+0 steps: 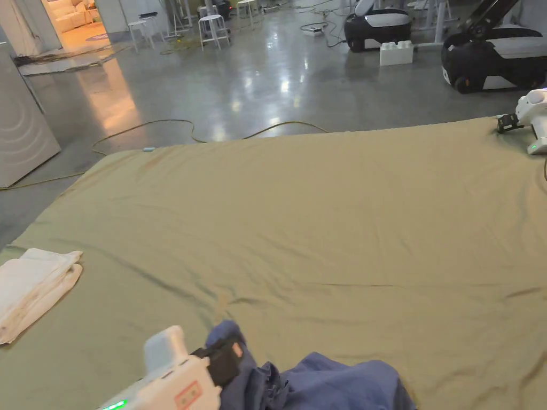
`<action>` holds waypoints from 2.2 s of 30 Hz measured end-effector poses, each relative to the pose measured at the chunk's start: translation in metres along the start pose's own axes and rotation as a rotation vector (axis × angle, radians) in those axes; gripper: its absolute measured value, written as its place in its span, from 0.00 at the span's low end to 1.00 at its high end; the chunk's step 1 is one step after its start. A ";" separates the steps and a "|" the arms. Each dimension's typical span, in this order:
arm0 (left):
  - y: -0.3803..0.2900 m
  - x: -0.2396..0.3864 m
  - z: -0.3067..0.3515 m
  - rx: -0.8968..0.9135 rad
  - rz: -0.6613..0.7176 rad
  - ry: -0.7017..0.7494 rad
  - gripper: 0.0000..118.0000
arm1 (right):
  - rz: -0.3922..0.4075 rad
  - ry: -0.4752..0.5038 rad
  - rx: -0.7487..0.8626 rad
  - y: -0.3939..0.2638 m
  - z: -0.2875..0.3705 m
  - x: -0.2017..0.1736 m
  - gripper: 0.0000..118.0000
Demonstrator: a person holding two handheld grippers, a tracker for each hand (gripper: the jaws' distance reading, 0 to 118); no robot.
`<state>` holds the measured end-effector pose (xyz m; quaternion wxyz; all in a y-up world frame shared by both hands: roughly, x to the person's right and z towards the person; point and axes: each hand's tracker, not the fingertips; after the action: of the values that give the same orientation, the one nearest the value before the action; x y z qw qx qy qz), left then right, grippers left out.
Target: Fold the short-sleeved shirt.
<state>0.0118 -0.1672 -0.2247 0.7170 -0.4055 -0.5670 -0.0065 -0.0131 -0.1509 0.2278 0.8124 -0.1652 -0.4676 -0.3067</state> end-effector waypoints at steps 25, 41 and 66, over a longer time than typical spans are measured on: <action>-0.058 0.036 -0.071 -0.264 0.197 -0.410 0.05 | -0.073 -0.017 -0.033 -0.006 0.011 0.005 0.00; -0.048 0.030 -0.051 -0.292 0.166 -0.481 0.68 | 0.050 0.150 -0.140 0.006 -0.049 -0.025 0.00; -0.047 -0.045 -0.100 -0.456 0.241 -0.324 0.22 | 0.078 0.111 -0.440 0.017 -0.259 -0.031 0.00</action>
<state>0.0544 -0.2777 -0.2372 0.5030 -0.6163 -0.6057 0.0163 0.1570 -0.2708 0.0700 0.7926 -0.3392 -0.3371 -0.3782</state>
